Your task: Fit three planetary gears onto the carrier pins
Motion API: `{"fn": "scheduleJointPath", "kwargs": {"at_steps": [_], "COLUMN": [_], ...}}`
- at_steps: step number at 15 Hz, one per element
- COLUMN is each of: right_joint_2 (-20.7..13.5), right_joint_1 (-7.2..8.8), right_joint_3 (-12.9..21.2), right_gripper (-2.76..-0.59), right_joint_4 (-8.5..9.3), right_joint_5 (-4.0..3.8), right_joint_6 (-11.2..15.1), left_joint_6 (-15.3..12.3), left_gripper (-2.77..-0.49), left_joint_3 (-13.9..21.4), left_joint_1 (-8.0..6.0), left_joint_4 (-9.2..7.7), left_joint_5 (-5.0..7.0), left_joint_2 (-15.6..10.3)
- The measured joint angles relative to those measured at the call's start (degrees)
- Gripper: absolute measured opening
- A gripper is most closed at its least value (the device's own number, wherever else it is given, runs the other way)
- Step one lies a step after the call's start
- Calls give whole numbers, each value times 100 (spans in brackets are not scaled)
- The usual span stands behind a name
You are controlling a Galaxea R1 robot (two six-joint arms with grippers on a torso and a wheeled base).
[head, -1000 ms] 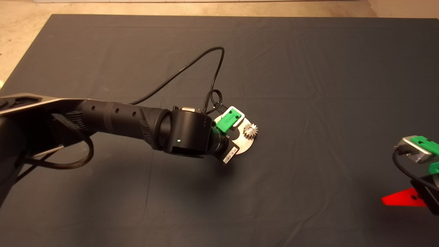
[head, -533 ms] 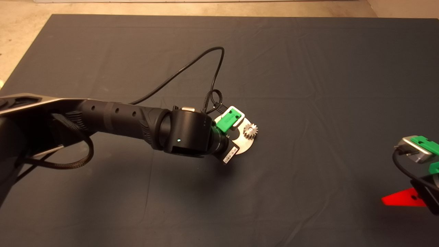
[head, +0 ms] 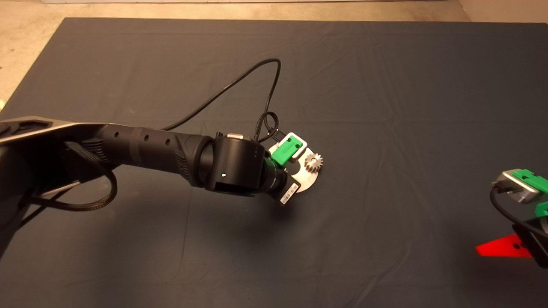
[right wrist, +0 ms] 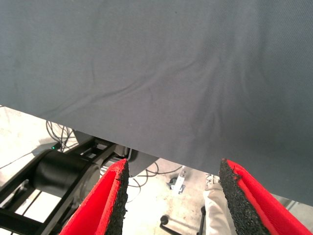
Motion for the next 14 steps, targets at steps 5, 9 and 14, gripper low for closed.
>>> {"fn": "scheduleJointPath", "kwargs": {"at_steps": [5,9,14], "right_joint_2": [-33,-48,-80], "right_joint_1": [0,0,0], "right_joint_3": [0,0,-3], "right_gripper": [-202,-202,-202], "right_joint_4": [0,0,0], "right_joint_5": [66,72,80], "right_joint_6": [1,1,1], "left_joint_6": [2,8,44], "left_gripper": [-271,-271,-271], "left_joint_3": [0,0,2], "left_joint_1": [7,27,27], "left_joint_4": [2,11,7], "left_joint_5": [-129,-121,-124], "left_joint_2": [29,24,11]}}
